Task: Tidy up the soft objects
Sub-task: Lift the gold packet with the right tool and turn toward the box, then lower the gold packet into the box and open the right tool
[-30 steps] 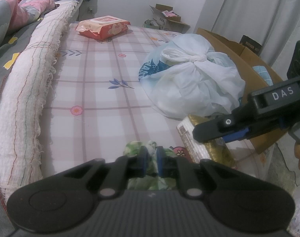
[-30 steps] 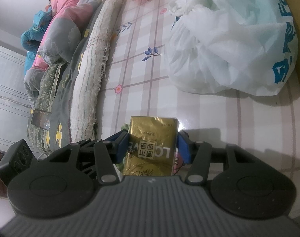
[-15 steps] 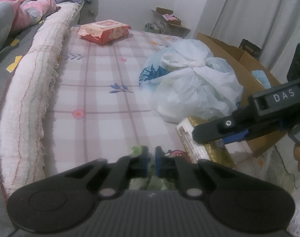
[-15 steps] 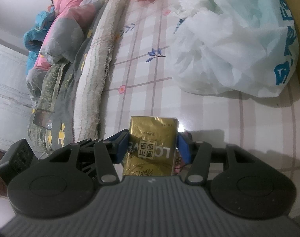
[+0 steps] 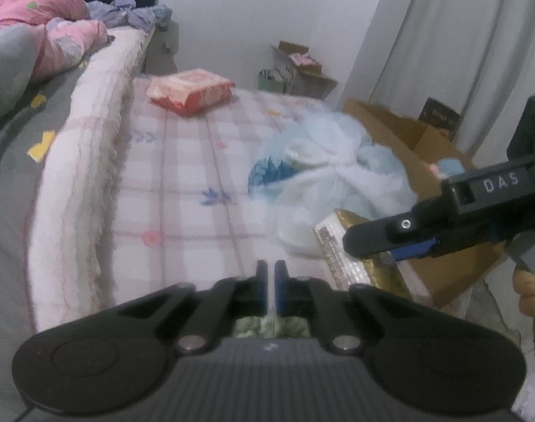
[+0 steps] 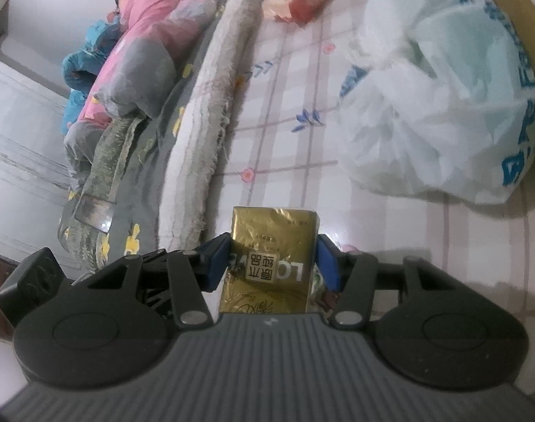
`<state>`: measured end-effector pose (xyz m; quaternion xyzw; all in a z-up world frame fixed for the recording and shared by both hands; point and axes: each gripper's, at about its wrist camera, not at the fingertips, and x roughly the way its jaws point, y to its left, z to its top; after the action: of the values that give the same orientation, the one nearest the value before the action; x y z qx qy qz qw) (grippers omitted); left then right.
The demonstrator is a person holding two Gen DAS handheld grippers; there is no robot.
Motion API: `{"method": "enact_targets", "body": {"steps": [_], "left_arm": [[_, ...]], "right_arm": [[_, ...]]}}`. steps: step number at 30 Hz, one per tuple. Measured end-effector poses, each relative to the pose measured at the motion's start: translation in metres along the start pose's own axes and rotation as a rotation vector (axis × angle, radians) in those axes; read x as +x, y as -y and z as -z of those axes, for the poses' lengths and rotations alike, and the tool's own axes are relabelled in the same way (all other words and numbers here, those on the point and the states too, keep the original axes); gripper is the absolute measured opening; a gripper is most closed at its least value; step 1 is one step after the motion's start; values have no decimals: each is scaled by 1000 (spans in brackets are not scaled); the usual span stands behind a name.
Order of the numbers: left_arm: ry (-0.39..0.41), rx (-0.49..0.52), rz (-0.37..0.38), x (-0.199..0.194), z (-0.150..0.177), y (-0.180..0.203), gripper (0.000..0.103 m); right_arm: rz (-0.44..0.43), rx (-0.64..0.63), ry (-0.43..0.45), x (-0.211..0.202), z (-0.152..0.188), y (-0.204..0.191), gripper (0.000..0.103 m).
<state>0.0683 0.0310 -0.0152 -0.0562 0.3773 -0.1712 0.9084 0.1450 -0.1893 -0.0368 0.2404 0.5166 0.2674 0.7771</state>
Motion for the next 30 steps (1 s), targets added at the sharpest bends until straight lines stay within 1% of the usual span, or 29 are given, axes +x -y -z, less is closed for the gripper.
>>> {"method": "enact_targets", "body": {"steps": [3, 7, 10, 12, 14, 15, 16, 17, 19, 21, 23, 24, 25, 28, 30], "left_arm": [[36, 2, 8, -10, -10, 1, 4], [63, 3, 29, -18, -22, 5, 3], [82, 28, 41, -20, -31, 14, 3], [83, 42, 51, -18, -34, 21, 4], [56, 60, 58, -11, -33, 25, 6], [39, 67, 59, -7, -31, 27, 11], [20, 78, 54, -2, -28, 29, 20], [5, 93, 47, 1, -24, 31, 26], [-54, 121, 24, 13, -16, 35, 51], [-117, 144, 8, 26, -8, 38, 58], [-154, 164, -4, 35, -1, 38, 61], [-175, 179, -17, 41, 2, 39, 67], [-187, 192, -32, 45, 6, 39, 69], [-221, 222, -80, 56, 15, 40, 73], [-249, 226, -100, 63, 19, 38, 74]], "right_arm": [[0, -20, 32, -14, -5, -7, 52], [-7, -39, 79, -34, -13, -13, 52], [-10, -47, 130, -59, -21, -12, 52], [-1, -48, 161, -76, -24, -9, 52], [7, -42, 198, -98, -26, -2, 52], [19, -40, 223, -111, -26, 2, 52], [37, -36, 246, -123, -26, 8, 52], [58, -29, 268, -134, -26, 15, 52], [106, -10, 310, -158, -24, 31, 52], [165, 15, 343, -179, -22, 50, 52], [228, 47, 368, -201, -19, 75, 52], [263, 62, 377, -211, -18, 88, 52], [290, 73, 380, -217, -17, 98, 52], [376, 94, 353, -231, -15, 134, 52], [422, 84, 310, -232, -16, 154, 52]]}}
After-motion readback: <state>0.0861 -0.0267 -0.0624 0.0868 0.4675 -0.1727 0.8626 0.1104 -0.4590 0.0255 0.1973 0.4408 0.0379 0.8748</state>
